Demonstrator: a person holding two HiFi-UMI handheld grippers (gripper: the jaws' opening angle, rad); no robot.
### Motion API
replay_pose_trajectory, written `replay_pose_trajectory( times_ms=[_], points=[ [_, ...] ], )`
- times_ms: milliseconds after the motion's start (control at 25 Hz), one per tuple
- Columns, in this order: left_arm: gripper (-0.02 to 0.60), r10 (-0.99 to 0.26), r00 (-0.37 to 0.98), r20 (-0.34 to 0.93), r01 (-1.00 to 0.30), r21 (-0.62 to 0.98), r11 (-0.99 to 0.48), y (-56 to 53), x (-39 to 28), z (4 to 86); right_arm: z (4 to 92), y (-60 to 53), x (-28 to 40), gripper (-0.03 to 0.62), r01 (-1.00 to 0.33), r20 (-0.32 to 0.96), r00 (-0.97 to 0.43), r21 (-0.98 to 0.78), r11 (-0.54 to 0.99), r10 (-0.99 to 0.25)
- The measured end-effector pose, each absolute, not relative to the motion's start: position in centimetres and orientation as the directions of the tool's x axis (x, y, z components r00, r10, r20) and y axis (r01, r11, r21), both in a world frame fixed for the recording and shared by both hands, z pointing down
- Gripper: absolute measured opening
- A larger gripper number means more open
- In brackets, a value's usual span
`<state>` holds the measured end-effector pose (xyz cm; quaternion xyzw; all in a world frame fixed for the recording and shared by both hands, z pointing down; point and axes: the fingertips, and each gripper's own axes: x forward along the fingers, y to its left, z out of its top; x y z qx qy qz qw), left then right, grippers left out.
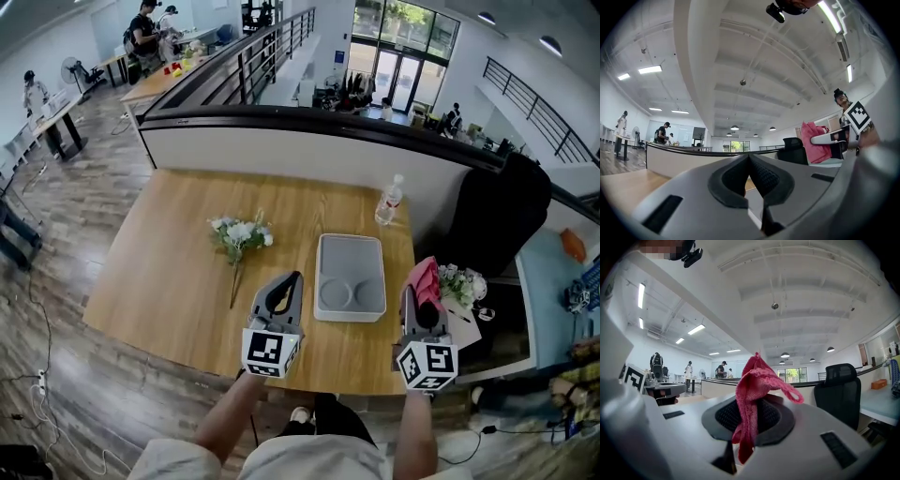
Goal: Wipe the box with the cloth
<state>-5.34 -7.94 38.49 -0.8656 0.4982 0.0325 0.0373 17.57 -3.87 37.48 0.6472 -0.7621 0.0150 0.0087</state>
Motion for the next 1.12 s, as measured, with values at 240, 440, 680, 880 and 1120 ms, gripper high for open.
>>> replay_pose_trajectory(
  times_ms=[240, 440, 680, 880, 1120],
  points=[
    [0.014, -0.866, 0.491, -0.092, -0.871, -0.033, -0.49, -10.7, -3.8, 38.4, 38.6, -7.2, 18.9, 0.067, -0.983, 0.033, -0.182, -0.041, 0.18, -0.983],
    [0.014, -0.871, 0.482, -0.097, -0.876, -0.066, -0.478, -13.6, -2.1, 37.6, 39.1, -10.4, 20.9, 0.067, -0.981, 0.034, -0.189, -0.05, 0.188, -0.981],
    [0.014, -0.893, 0.443, -0.08, -0.896, -0.07, -0.439, -16.7, -0.8, 37.7, 39.4, -14.8, 22.6, 0.067, -0.974, 0.025, -0.222, -0.057, 0.22, -0.975],
    [0.014, -0.904, 0.426, -0.05, -0.904, -0.073, -0.422, -18.8, 0.2, 38.9, 41.1, -17.7, 23.7, 0.067, -0.966, 0.053, -0.252, -0.064, 0.249, -0.966],
    [0.014, -0.919, 0.394, -0.02, -0.917, -0.072, -0.392, -21.3, 0.7, 39.8, 43.0, -20.4, 23.9, 0.067, -0.954, 0.087, -0.296, -0.061, 0.292, -0.951]
  ],
)
